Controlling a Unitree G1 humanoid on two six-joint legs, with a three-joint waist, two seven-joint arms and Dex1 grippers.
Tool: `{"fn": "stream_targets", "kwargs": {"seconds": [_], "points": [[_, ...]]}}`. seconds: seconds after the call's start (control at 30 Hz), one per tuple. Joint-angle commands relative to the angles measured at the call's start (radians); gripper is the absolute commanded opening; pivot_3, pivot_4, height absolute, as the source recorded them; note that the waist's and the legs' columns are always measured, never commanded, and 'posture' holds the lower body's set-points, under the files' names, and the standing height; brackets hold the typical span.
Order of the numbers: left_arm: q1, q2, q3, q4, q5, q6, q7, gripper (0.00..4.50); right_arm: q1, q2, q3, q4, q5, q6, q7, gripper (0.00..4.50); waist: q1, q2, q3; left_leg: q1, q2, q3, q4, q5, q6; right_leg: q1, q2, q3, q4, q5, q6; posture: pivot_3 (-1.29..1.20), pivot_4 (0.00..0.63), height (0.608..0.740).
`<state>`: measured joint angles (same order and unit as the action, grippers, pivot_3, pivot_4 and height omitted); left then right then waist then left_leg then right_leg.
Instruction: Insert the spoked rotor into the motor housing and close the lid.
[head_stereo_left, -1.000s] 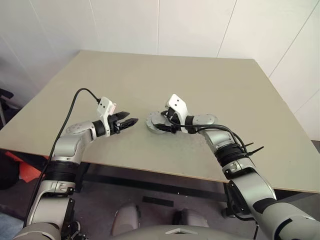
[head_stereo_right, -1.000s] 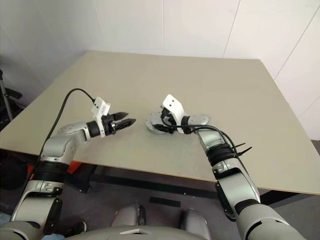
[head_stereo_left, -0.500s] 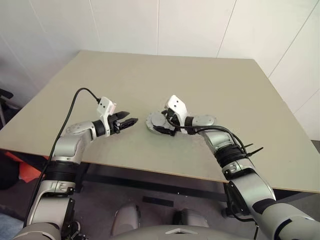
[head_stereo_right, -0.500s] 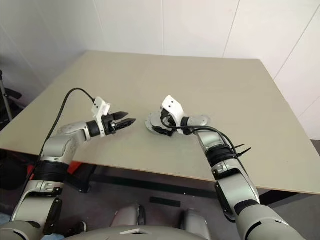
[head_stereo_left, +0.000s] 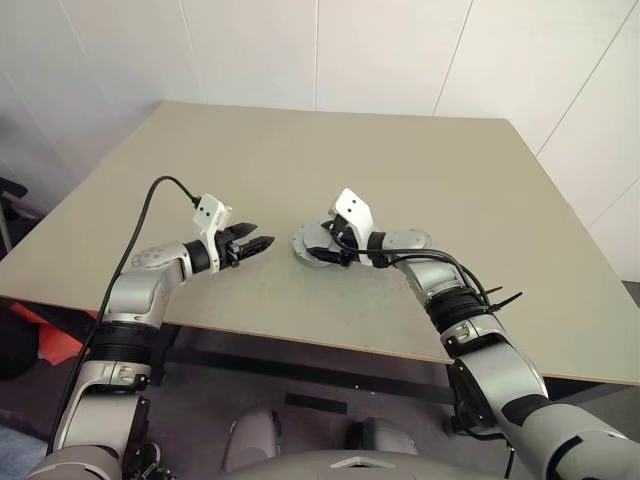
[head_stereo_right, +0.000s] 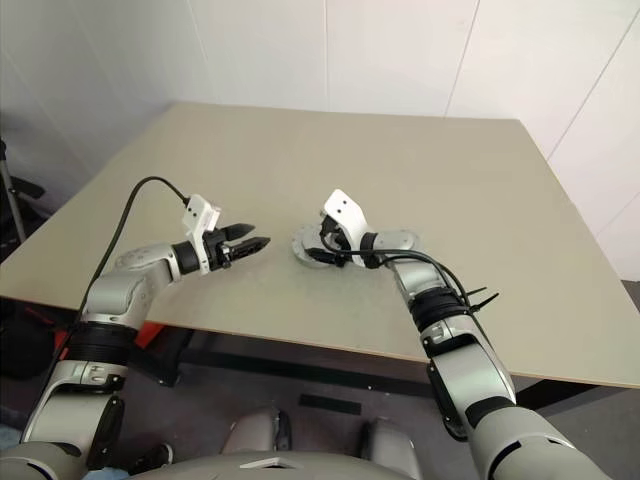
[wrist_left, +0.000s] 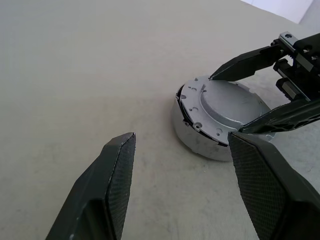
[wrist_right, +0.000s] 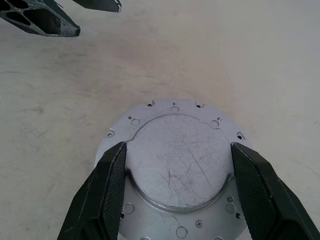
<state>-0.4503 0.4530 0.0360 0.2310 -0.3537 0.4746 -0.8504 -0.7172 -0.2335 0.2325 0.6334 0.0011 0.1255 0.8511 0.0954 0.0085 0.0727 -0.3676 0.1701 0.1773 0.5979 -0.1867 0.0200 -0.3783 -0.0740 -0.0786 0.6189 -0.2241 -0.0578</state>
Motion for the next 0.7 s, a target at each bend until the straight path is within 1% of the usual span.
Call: {"fn": "stream_targets", "kwargs": {"seconds": [0.03,0.1,0.17,0.23,0.57,0.7], "points": [[0.002,0.017,0.025,-0.019,-0.005,-0.02,0.001,3.11,-0.011,-0.009,0.004,-0.006,-0.009,0.032,0.012,3.16,0.0,0.0,0.0,0.0,0.0,0.0,0.0,0.0,0.0,0.0,0.0,0.0,0.0,0.0,0.0,0.0,0.0,0.74],[0.012,0.02,0.027,-0.024,-0.007,-0.018,0.001,3.11,-0.017,-0.008,-0.006,-0.043,0.014,0.076,0.031,3.16,0.0,0.0,0.0,0.0,0.0,0.0,0.0,0.0,0.0,0.0,0.0,0.0,0.0,0.0,0.0,0.0,0.0,0.74],[0.018,0.021,0.028,-0.027,-0.008,-0.017,0.002,3.11,-0.02,-0.006,-0.015,-0.08,0.034,0.117,0.048,3.16,0.0,0.0,0.0,0.0,0.0,0.0,0.0,0.0,0.0,0.0,0.0,0.0,0.0,0.002,-0.004,0.0,0.0,0.74],[0.021,0.022,0.028,-0.028,-0.009,-0.017,0.004,3.11,-0.023,-0.006,-0.017,-0.105,0.04,0.143,0.056,3.16,0.001,0.0,0.0,-0.002,0.0,0.0,-0.001,0.0,0.0,-0.002,0.0,0.0,-0.001,0.003,-0.005,0.0,0.0,0.74],[0.031,0.022,0.026,-0.03,-0.009,-0.014,0.012,3.11,-0.052,0.032,-0.061,-0.069,0.043,0.187,-0.043,3.16,-0.001,0.0,0.0,-0.004,0.0,0.0,-0.002,0.0,0.0,-0.005,0.0,0.0,-0.001,0.002,-0.005,0.0,0.0,0.74],[0.026,0.023,0.025,-0.023,-0.007,-0.015,0.013,3.11,-0.049,0.031,-0.047,-0.06,0.024,0.17,-0.062,3.16,-0.001,0.0,0.0,-0.003,0.0,0.0,-0.002,0.001,-0.001,-0.005,0.0,0.0,0.0,0.0,-0.002,0.0,0.0,0.74]]}}
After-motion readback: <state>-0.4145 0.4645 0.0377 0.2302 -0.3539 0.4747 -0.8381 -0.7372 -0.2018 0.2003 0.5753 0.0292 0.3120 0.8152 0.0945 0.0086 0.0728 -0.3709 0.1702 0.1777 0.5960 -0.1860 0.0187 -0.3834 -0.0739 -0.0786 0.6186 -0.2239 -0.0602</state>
